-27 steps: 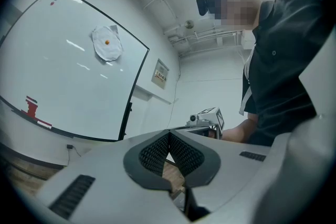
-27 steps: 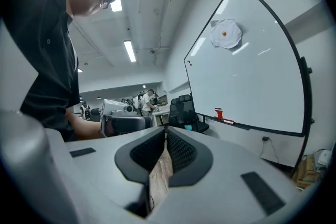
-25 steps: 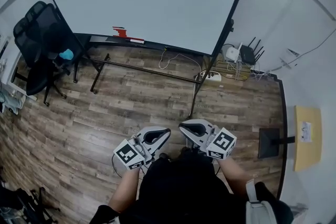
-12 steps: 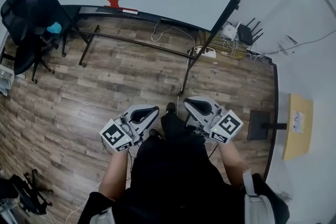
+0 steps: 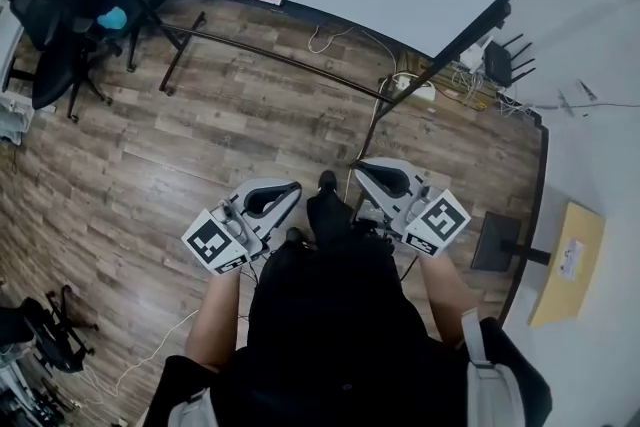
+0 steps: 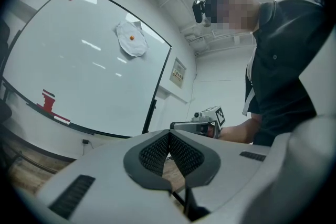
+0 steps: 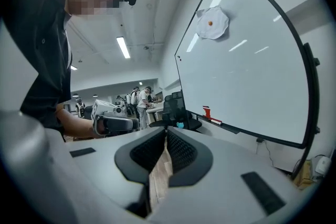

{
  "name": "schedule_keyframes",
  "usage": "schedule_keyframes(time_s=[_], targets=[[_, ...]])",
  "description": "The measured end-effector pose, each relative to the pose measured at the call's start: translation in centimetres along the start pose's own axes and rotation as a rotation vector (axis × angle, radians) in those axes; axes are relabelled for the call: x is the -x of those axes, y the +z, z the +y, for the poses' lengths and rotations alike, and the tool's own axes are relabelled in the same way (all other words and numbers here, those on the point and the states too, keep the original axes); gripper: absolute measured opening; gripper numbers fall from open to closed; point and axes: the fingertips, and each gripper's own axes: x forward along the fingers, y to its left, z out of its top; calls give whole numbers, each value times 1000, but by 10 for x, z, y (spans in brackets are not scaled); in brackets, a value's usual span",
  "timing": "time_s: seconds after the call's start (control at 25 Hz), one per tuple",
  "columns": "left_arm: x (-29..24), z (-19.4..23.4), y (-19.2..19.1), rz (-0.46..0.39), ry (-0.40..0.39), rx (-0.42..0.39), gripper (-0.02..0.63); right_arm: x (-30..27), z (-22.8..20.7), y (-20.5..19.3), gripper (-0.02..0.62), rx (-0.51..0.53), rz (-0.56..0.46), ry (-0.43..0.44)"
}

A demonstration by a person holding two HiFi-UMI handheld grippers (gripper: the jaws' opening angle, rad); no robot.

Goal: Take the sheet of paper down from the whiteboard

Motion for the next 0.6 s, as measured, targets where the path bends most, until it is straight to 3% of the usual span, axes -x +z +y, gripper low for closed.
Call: schedule_keyframes(time_s=[0.28,0.6], targets=[[-60,72,18,32,49,4,12,-37,-76,18,28,-1,-6,81],[-121,104,74,41,81,-108,12,-56,-135,65,28,74,-72,179]])
